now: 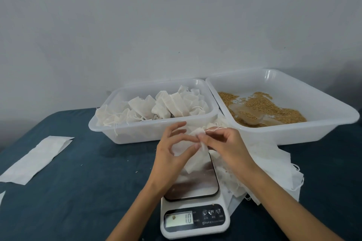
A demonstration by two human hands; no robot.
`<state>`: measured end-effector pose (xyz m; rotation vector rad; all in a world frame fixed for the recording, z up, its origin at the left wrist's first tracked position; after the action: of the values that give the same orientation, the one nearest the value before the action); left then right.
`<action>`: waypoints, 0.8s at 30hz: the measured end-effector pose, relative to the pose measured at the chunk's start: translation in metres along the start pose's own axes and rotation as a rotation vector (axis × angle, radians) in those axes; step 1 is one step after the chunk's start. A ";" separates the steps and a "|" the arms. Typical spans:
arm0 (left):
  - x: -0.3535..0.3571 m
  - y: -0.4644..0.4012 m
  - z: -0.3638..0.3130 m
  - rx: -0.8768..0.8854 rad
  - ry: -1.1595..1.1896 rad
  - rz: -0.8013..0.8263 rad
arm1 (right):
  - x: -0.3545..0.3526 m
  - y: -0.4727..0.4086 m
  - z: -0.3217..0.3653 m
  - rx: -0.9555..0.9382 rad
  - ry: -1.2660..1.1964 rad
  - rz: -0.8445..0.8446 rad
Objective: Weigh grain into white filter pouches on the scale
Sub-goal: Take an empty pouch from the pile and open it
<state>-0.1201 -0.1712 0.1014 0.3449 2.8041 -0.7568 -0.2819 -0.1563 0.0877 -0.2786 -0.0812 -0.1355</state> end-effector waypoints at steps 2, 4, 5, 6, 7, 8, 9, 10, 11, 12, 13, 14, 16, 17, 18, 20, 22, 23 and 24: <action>-0.006 0.000 0.008 -0.078 0.118 -0.060 | -0.009 -0.001 -0.001 0.034 -0.118 -0.054; -0.009 0.001 0.021 -0.197 0.290 -0.086 | -0.015 -0.003 -0.005 0.078 -0.211 -0.102; -0.009 0.001 0.025 -0.235 0.330 -0.096 | -0.017 -0.003 -0.007 0.099 -0.225 -0.121; -0.010 0.001 0.028 -0.251 0.338 -0.108 | -0.018 -0.004 -0.009 0.112 -0.223 -0.138; -0.011 0.000 0.029 -0.254 0.337 -0.118 | -0.019 -0.004 -0.011 0.114 -0.212 -0.149; -0.012 0.000 0.030 -0.251 0.334 -0.129 | -0.019 -0.004 -0.011 0.106 -0.194 -0.154; -0.014 0.000 0.030 -0.246 0.330 -0.150 | -0.018 -0.004 -0.010 0.094 -0.162 -0.150; -0.017 0.001 0.030 -0.241 0.323 -0.180 | -0.017 -0.004 -0.009 0.077 -0.104 -0.140; -0.021 0.001 0.031 -0.235 0.314 -0.214 | -0.017 -0.005 -0.007 0.055 -0.022 -0.128; -0.025 0.000 0.032 -0.225 0.306 -0.241 | -0.017 -0.005 -0.005 0.028 0.066 -0.122; -0.028 0.000 0.032 -0.212 0.304 -0.257 | -0.018 -0.004 -0.003 -0.004 0.145 -0.123; -0.030 -0.001 0.032 -0.203 0.307 -0.262 | -0.019 -0.004 -0.001 -0.037 0.204 -0.131; -0.027 -0.001 0.030 -0.198 0.307 -0.230 | -0.024 -0.003 0.001 -0.072 0.240 -0.170; -0.024 -0.001 0.028 -0.198 0.305 -0.206 | -0.026 -0.003 0.002 -0.080 0.228 -0.188; -0.021 -0.001 0.028 -0.198 0.305 -0.185 | -0.028 -0.002 0.003 -0.090 0.208 -0.197; -0.018 -0.001 0.027 -0.207 0.311 -0.167 | -0.026 -0.002 0.007 -0.117 0.160 -0.174; -0.020 -0.001 0.028 -0.211 0.319 -0.185 | -0.021 -0.002 0.009 -0.134 0.117 -0.139; -0.022 -0.001 0.028 -0.211 0.326 -0.196 | -0.020 -0.002 0.009 -0.133 0.099 -0.133; -0.024 -0.001 0.028 -0.212 0.332 -0.204 | -0.020 -0.001 0.008 -0.130 0.091 -0.133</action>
<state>-0.0939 -0.1910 0.0844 0.1605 3.2339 -0.4662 -0.3025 -0.1528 0.0938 -0.3960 -0.0006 -0.2863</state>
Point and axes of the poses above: each hand's wrist, its own y-axis away from the middle knuckle, its own x-axis out of the palm, z = x × y, the point moved 10 cm from there along -y, towards the middle knuckle, and after that the axes turned 1 degree about -z, right-handed, at the moved point
